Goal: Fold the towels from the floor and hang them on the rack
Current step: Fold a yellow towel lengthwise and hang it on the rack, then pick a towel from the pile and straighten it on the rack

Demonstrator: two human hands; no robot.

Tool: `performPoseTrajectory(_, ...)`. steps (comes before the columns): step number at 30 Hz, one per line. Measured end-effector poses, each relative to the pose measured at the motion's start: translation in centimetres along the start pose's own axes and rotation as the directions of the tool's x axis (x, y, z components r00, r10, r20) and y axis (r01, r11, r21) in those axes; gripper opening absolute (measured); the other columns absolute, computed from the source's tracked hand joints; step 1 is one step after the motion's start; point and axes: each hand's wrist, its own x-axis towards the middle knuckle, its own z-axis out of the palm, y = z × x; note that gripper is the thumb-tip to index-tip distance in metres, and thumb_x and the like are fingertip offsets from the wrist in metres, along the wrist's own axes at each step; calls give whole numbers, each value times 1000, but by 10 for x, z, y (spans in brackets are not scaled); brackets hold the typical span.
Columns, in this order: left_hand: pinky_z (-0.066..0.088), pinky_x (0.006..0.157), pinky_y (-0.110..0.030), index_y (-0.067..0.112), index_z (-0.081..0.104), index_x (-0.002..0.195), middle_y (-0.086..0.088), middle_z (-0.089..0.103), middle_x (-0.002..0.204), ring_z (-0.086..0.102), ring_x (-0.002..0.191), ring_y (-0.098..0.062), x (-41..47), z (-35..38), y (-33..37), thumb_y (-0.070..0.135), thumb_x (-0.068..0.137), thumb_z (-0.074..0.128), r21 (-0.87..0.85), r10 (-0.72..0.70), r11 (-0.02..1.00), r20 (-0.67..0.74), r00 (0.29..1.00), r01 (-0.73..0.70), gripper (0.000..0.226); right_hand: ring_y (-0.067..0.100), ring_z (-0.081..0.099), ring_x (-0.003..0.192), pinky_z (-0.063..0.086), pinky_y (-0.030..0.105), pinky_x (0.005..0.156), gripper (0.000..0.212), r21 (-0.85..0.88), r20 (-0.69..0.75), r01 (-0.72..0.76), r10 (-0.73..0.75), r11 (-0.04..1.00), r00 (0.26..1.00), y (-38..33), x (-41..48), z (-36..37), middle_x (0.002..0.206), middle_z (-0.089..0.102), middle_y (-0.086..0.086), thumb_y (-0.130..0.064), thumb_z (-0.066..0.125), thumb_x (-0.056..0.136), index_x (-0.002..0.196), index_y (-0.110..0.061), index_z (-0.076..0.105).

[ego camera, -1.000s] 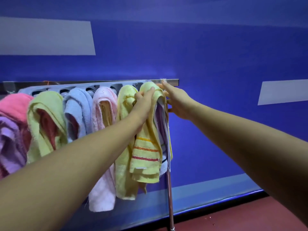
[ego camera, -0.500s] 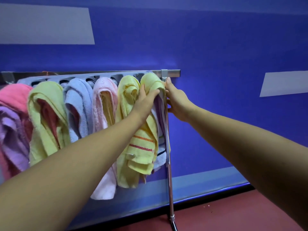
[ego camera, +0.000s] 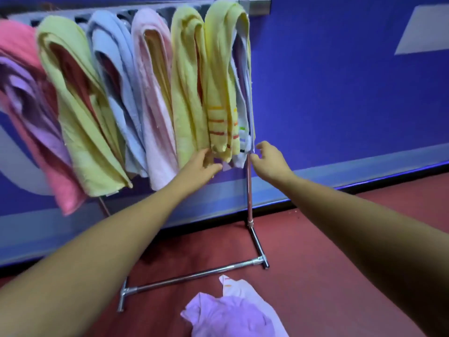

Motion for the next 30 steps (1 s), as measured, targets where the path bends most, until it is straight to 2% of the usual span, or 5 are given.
performPoseTrajectory(4, 38, 103, -29, 6, 46, 139, -13, 52, 137, 53, 123, -23, -33, 41, -86, 29, 90, 66, 223, -161, 963, 27, 987, 151, 57, 40, 53, 120, 43, 45, 102, 41, -120, 159, -118, 137, 986, 978, 65, -45, 73, 126, 56, 24, -22, 53, 90, 124, -1, 53)
performPoseTrajectory(14, 45, 96, -32, 6, 58, 122, -15, 58, 121, 59, 110, -30, -94, 149, -254, 25, 85, 68, 303, -462, 865, 173, 870, 399, 43, 37, 56, 118, 43, 41, 104, 44, -283, 440, -176, 290, 943, 850, 191, -113, 216, 129, 53, 21, -23, 57, 89, 129, -5, 55)
performPoseTrajectory(18, 41, 76, -28, 9, 63, 91, -10, 65, 90, 60, 88, -24, -108, 179, -316, 26, 82, 65, 253, -582, 804, 152, 799, 537, 20, 39, 53, 119, 42, 39, 98, 39, -353, 546, -163, 344, 921, 764, 224, -110, 257, 123, 55, 26, -20, 55, 91, 123, 3, 55)
performPoseTrajectory(21, 42, 80, -30, 10, 63, 90, -16, 68, 101, 63, 98, -29, -122, 205, -361, 16, 87, 62, 294, -645, 756, 186, 741, 585, 7, 37, 52, 123, 42, 39, 101, 50, -369, 587, -154, 358, 917, 726, 243, -109, 289, 128, 57, 24, -32, 55, 88, 125, 2, 57)
performPoseTrajectory(30, 30, 112, -31, 22, 22, 155, -22, 6, 158, 17, 147, -33, -202, 273, -435, 39, 74, 63, 358, -754, 655, 362, 548, 665, 92, 36, 53, 125, 44, 41, 105, 46, -568, 707, -22, 502, 822, 497, 321, -171, 385, 131, 53, 15, -37, 50, 95, 133, -11, 52)
